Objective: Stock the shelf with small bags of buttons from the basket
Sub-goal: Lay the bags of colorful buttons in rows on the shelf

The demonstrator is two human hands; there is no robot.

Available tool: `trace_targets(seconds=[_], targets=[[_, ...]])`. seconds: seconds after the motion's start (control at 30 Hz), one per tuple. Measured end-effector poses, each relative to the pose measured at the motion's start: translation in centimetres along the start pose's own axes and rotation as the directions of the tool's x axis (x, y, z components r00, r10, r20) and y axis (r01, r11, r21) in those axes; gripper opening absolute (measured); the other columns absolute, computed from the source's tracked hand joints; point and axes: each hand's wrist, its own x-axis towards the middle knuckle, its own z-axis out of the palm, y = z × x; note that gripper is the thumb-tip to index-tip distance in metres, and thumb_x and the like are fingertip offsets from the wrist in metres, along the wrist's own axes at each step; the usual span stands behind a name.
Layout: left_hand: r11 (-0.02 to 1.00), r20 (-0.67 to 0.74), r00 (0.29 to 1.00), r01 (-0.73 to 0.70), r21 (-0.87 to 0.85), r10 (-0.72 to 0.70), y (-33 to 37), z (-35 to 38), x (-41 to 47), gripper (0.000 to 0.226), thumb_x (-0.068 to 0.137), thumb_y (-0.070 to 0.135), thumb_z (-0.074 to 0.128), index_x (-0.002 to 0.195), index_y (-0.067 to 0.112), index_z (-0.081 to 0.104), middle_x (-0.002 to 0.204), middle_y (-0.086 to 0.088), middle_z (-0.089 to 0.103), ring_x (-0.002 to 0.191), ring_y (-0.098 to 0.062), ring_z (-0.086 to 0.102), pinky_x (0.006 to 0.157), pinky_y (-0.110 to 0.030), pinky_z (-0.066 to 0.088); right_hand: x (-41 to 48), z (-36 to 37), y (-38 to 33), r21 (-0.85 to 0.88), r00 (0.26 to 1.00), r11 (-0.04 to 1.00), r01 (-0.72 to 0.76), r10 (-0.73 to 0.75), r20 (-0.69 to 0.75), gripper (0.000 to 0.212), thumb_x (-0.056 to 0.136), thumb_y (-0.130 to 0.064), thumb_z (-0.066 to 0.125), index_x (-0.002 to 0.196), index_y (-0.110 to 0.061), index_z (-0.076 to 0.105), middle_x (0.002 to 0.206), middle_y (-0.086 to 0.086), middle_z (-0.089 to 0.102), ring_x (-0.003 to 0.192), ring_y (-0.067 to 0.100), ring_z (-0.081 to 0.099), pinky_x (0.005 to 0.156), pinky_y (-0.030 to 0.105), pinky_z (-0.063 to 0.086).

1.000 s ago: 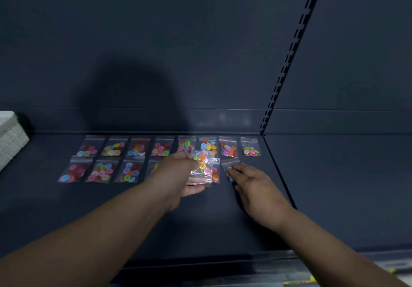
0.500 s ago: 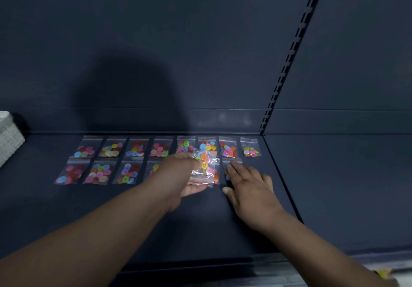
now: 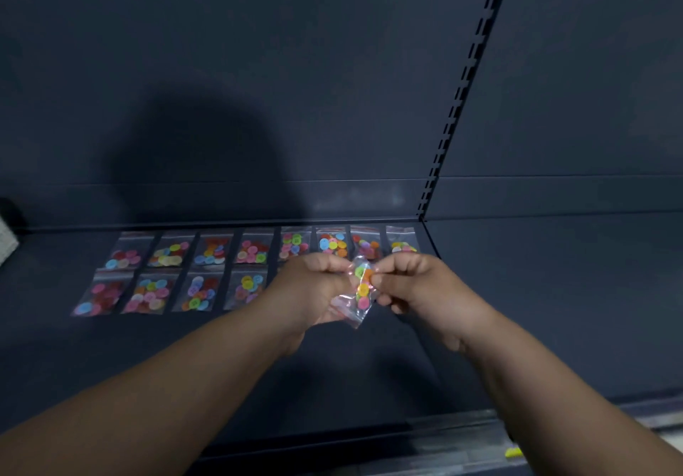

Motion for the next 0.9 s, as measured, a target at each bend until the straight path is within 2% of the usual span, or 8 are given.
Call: trace_targets(seconds=[0.1, 0.2, 0.27, 0.33, 0.5, 0.6, 0.7, 0.9], targets=[[0.995, 0.011, 0.999, -0.043, 0.092, 0.043, 0.0, 0.1, 0.0, 0.01, 0.088, 0.008, 0.063, 0.093, 0.016, 0.063, 0.104, -0.011, 0.067, 0.087, -0.019, 0.064, 0.081, -0.032, 0.054, 0.2, -1.5, 0.4, -0.081, 0.978, 0.99, 0.113, -0.125, -0.164, 0.023, 0.086, 0.002, 0.06, 0.069, -0.013, 0.061, 0.063, 0.005, 0.059, 0.055, 0.011, 0.048, 0.052, 0.02, 0.04], [0.952, -0.022, 0.989, -0.136, 0.275, 0.148, -0.4, -0.1, 0.4, 0.008, 0.09, 0.013, 0.061, 0.096, 0.019, 0.062, 0.102, -0.003, 0.065, 0.095, -0.016, 0.062, 0.086, -0.028, 0.051, 0.4, -3.8, 0.8, -0.464, 0.83, 0.864, 0.195, -0.398, -0.392, 0.021, 0.086, -0.004, 0.061, 0.07, -0.017, 0.062, 0.067, -0.004, 0.059, 0.059, 0.006, 0.048, 0.055, 0.016, 0.037], [0.89, 0.001, 0.978, -0.191, 0.414, 0.209, -0.7, -0.1, 0.6, 0.013, 0.092, 0.016, 0.058, 0.105, 0.018, 0.061, 0.101, 0.003, 0.062, 0.091, -0.008, 0.058, 0.078, -0.018, 0.047, 0.2, -5.1, 1.6, -0.717, 0.809, 0.684, 0.138, -0.495, -0.316, 0.016, 0.085, -0.005, 0.06, 0.081, -0.018, 0.068, 0.079, -0.006, 0.061, 0.072, 0.009, 0.054, 0.065, 0.018, 0.038], [0.82, 0.064, 0.969, -0.235, 0.521, 0.238, -1.0, -0.2, 0.8, 0.021, 0.093, 0.018, 0.056, 0.114, 0.017, 0.059, 0.108, 0.005, 0.061, 0.093, -0.004, 0.057, 0.078, -0.015, 0.044, -0.1, -5.6, 3.1, -0.864, 0.892, 0.49, 0.115, -0.434, -0.128, 0.023, 0.084, -0.003, 0.057, 0.092, -0.02, 0.071, 0.095, -0.003, 0.065, 0.088, 0.018, 0.06, 0.074, 0.021, 0.042], [0.589, 0.211, 0.941, -0.332, 0.736, 0.266, -1.5, 0.0, 0.8, 0.036, 0.096, 0.027, 0.05, 0.132, 0.024, 0.05, 0.123, 0.003, 0.056, 0.11, -0.014, 0.054, 0.095, -0.026, 0.042, -1.0, -4.7, 5.0, -0.911, 0.889, 0.377, 0.168, -0.458, -0.026, 0.039, 0.08, 0.003, 0.054, 0.112, -0.015, 0.069, 0.116, 0.005, 0.067, 0.106, 0.031, 0.061, 0.093, 0.025, 0.042], [0.375, 0.33, 0.897, -0.426, 0.823, 0.295, -1.6, 0.6, 0.8, 0.045, 0.097, 0.025, 0.045, 0.142, 0.024, 0.039, 0.139, 0.003, 0.046, 0.126, -0.015, 0.043, 0.098, -0.019, 0.03, -0.8, -4.1, 5.1, -0.924, 0.932, 0.35, 0.154, -0.362, 0.018, 0.045, 0.093, -0.015, 0.047, 0.138, -0.018, 0.047, 0.147, 0.003, 0.041, 0.135, 0.021, 0.038, 0.112, 0.027, 0.027], [0.203, 0.422, 0.862, -0.483, 0.852, 0.282, -1.6, 1.1, 1.2, 0.046, 0.098, 0.02, 0.041, 0.144, 0.021, 0.036, 0.151, 0.005, 0.032, 0.139, -0.013, 0.026, 0.111, -0.022, 0.019, -0.8, -4.2, 5.5, -0.944, 0.955, 0.294, 0.151, -0.291, 0.062, 0.051, 0.095, -0.029, 0.036, 0.145, -0.02, 0.033, 0.154, 0.0, 0.028, 0.141, 0.017, 0.026, 0.115, 0.026, 0.017], [0.128, 0.471, 0.839, -0.517, 0.847, 0.271, -1.6, 1.7, 1.6, 0.046, 0.098, 0.02, 0.041, 0.143, 0.018, 0.036, 0.15, 0.002, 0.033, 0.139, -0.015, 0.025, 0.112, -0.023, 0.017, -0.8, -4.0, 5.2, -0.949, 0.956, 0.28, 0.146, -0.286, 0.063, 0.052, 0.096, -0.033, 0.032, 0.146, -0.019, 0.029, 0.154, 0.0, 0.027, 0.142, 0.017, 0.024, 0.11, 0.02, 0.009]])
